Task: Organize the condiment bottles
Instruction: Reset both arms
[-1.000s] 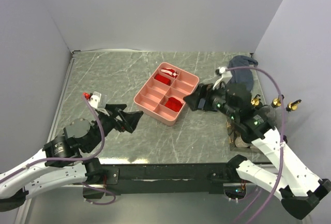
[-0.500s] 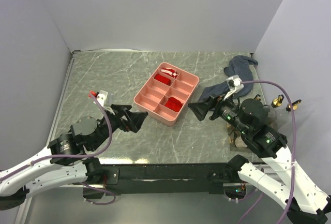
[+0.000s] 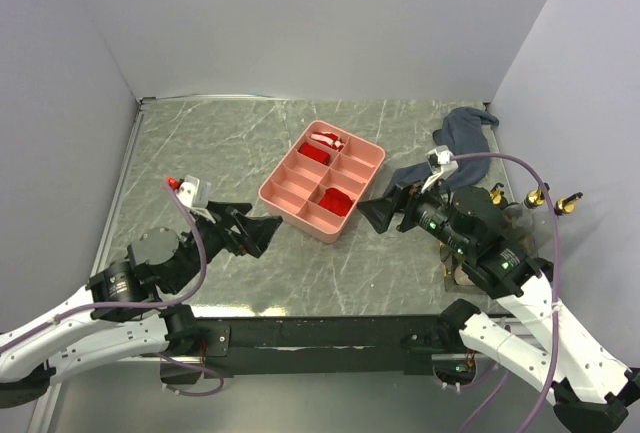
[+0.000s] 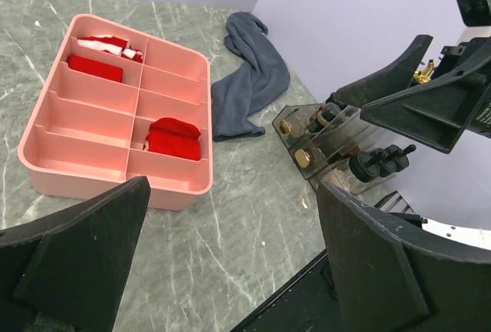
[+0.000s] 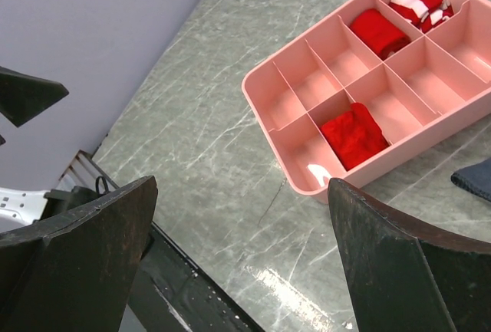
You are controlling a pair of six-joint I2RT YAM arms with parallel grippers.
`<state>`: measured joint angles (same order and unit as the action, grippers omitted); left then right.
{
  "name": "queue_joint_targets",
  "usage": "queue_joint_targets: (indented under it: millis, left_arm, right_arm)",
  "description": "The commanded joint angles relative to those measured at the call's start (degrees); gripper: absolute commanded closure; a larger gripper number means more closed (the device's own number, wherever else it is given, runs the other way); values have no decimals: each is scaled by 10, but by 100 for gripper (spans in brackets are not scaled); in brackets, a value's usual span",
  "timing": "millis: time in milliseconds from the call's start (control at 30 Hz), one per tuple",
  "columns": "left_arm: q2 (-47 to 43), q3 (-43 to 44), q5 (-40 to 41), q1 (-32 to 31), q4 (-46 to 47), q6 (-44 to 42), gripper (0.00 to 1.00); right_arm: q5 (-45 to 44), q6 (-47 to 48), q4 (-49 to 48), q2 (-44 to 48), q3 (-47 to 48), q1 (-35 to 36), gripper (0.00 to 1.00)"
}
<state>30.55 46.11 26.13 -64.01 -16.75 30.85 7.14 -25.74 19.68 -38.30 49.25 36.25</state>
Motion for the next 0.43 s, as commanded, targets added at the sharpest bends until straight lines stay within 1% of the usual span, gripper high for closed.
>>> queue_joint_targets:
  millis: [0,233,400]
  left_arm:
    - [-12,1,-15,-2,32,-10,3]
    - [-14,1,-23,-2,36,-13,3]
    - [-14,2,-26,-2,36,-15,3]
  right_arm:
    - [6,0,-32,2,6,4,0]
    - [9,-5,-37,3,7,5,0]
    - [-8,-15,-39,4,3,3,0]
